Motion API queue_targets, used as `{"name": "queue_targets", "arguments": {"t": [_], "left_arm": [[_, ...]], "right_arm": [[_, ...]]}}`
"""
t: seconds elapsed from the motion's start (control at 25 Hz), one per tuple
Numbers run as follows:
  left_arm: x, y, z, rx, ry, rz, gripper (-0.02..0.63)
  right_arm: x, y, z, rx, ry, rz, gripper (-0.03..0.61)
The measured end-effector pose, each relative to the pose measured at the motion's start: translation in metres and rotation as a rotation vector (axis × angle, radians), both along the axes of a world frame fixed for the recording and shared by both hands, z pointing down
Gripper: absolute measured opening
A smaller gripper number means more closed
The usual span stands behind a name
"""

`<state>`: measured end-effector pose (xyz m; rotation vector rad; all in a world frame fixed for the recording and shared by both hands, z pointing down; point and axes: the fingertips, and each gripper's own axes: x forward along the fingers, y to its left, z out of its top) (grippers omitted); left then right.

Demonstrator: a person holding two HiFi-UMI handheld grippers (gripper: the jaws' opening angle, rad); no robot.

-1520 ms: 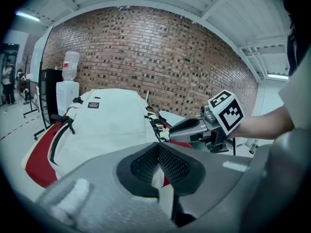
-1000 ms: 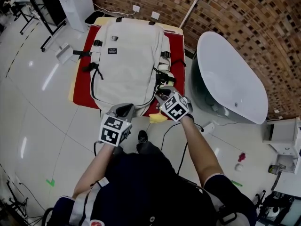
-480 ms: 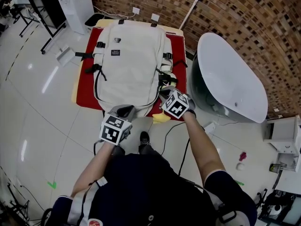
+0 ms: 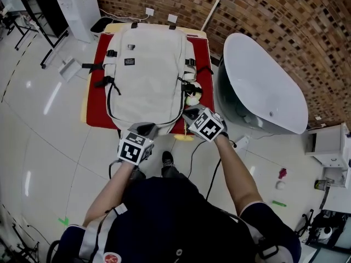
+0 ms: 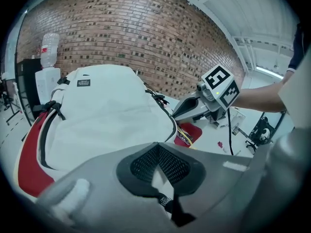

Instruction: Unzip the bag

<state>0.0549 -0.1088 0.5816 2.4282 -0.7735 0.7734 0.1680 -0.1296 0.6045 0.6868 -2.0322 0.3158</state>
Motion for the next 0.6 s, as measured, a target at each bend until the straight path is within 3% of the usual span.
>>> {"name": "queue_targets", "arguments": {"t": [0.32, 0.48, 0.6], "left_arm": [[0.002, 0.000, 0.012, -0.018, 0.007, 0.041, 0.003], [0.004, 0.002, 0.016, -0.026, 0.012, 0.059, 0.003], [0.005, 0.004, 0.015, -0.034, 0.025, 0.075, 0.003]], "right_arm": [[-0.012, 0.021, -0.005, -0.046, -0.071, 0.134, 0.025], [-0.027, 0.042, -0.001, -0.111, -0.082, 0.128, 0.021], [-0.036, 0.049, 0.000, -0.137, -0.137, 0.177, 0.023]]}}
